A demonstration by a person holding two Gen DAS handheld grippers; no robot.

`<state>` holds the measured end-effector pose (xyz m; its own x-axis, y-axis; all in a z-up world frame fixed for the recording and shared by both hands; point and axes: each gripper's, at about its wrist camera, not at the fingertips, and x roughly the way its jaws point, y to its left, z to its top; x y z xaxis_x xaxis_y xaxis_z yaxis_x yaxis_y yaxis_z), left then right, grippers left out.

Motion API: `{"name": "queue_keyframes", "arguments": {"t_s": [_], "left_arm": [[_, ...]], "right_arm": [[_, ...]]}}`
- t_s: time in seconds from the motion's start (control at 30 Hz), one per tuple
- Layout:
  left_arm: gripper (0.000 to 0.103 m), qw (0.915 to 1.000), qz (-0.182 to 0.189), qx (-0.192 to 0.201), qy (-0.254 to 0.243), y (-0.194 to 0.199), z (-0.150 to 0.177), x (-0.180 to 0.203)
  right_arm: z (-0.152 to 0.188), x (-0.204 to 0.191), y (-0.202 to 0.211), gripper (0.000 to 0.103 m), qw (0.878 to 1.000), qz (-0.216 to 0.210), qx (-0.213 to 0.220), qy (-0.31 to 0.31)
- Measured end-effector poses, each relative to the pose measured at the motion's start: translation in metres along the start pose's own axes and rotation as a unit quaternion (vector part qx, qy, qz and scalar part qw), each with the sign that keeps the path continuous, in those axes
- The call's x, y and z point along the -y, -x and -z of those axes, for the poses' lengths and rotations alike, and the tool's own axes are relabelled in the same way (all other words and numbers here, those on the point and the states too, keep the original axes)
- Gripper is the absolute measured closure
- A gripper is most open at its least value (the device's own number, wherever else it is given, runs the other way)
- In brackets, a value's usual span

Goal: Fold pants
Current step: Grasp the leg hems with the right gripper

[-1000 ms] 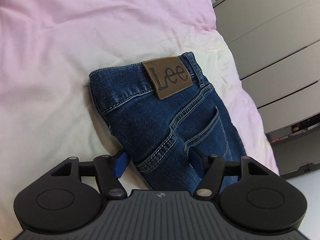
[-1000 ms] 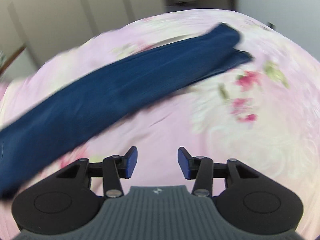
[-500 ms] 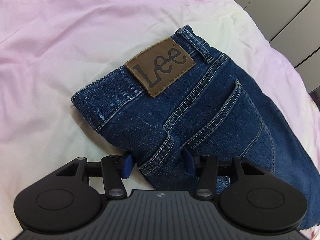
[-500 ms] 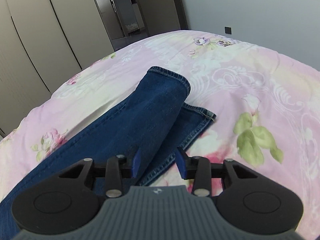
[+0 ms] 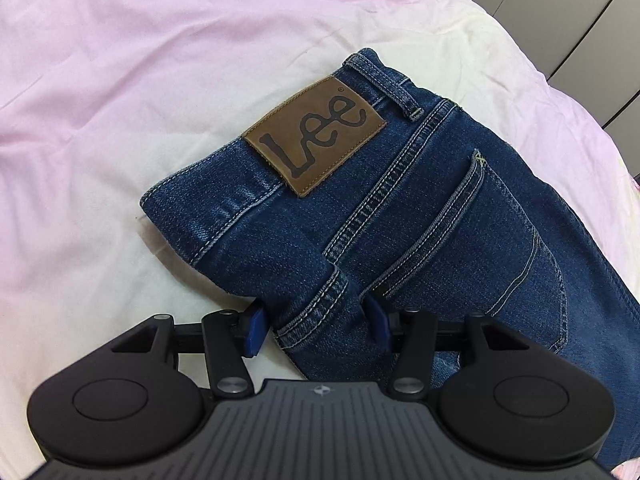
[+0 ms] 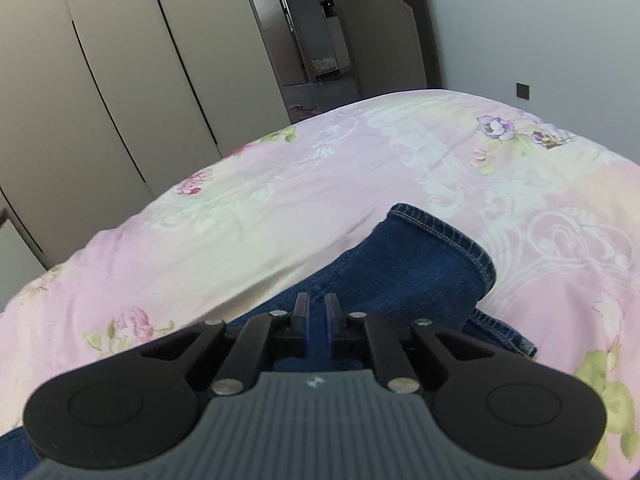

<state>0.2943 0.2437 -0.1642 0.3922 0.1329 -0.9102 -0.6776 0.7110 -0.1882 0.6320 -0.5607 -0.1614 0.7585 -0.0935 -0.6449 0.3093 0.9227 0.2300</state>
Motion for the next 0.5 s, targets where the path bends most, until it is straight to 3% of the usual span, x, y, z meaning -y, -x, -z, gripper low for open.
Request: {"name": "queue_keyframes", "arguments": {"t_s": [0.07, 0.23, 0.33, 0.4, 0.5], "left_arm": [[0.044, 1.0000, 0.000, -0.004, 0.001, 0.000, -0.002, 0.001], [0.044, 1.0000, 0.003, -0.001, 0.001, 0.000, -0.002, 0.001], [0.044, 1.0000, 0.003, 0.004, 0.002, 0.001, 0.000, 0.000], [0.044, 1.0000, 0.000, 0.006, 0.002, 0.001, 0.000, 0.000], [0.044, 0.9999, -0.009, 0.007, 0.000, 0.001, -0.001, 0.003]], "right_arm": [[0.005, 0.007, 0.010, 0.099, 0.998, 0.056, 0.024, 0.009], [0.019, 0.061, 0.021, 0.098, 0.996, 0.074, -0.003, -0.053], [0.033, 0.079, 0.014, 0.079, 0.994, 0.051, -0.017, -0.100], [0.038, 0.079, 0.004, 0.056, 0.992, 0.036, -0.009, -0.122], [0.044, 0.073, -0.021, 0.053, 0.990, 0.038, -0.025, -0.131]]}}
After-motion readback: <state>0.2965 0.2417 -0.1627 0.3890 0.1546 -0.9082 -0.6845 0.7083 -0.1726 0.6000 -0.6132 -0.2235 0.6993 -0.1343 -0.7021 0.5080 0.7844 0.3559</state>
